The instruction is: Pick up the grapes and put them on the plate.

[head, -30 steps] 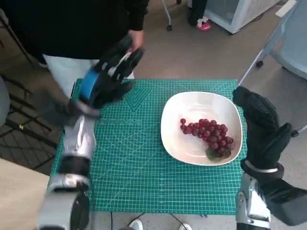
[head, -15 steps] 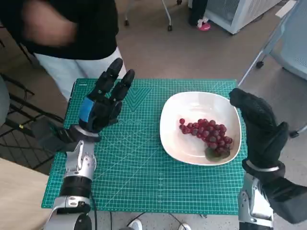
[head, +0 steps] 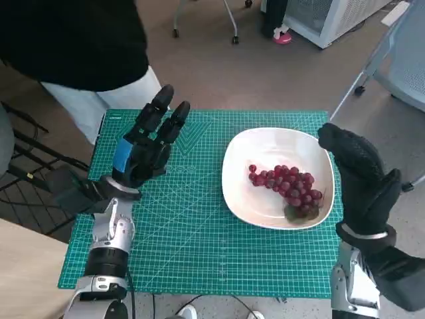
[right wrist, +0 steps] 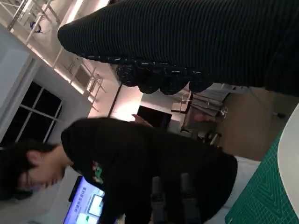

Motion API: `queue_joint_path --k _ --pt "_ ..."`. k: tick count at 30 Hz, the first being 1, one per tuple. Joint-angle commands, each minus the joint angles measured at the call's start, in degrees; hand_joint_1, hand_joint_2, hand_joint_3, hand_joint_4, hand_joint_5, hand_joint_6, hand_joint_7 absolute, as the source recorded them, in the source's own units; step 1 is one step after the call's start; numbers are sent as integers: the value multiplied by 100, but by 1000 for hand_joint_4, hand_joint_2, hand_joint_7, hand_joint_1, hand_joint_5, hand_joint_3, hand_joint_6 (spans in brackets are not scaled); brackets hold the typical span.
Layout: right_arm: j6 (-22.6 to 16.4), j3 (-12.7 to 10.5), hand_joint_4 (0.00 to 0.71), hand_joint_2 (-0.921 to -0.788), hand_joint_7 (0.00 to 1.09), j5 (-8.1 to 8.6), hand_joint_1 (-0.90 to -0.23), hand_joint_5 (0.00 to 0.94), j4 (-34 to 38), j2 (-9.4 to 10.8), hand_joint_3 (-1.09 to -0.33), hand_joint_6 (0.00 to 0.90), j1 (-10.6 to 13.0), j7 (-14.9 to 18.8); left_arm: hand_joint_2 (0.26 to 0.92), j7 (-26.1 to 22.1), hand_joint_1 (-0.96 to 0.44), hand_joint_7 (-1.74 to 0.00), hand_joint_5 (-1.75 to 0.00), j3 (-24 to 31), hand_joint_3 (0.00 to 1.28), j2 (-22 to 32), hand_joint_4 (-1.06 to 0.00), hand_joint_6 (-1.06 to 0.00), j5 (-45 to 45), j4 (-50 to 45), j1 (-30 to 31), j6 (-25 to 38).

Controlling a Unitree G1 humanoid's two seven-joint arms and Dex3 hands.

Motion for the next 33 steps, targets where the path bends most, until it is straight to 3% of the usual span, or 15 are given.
queue_joint_path --k 1,16,33 --pt "113 18 328 -921 365 -56 -663 5 -63 -5 -710 58 161 -1 921 -2 -702 -22 -11 -47 527 10 -132 -149 -18 -140 79 48" --pt "-61 -8 332 -921 353 -349 -664 5 -106 17 -720 58 226 -150 921 -163 -706 -25 -8 -72 519 15 -143 -172 -71 -142 155 11" --pt "-73 -14 331 -921 346 -354 -649 3 -136 -26 -727 57 234 -172 921 -383 -707 -21 -6 -72 514 -10 -153 -179 -195 -284 254 49"
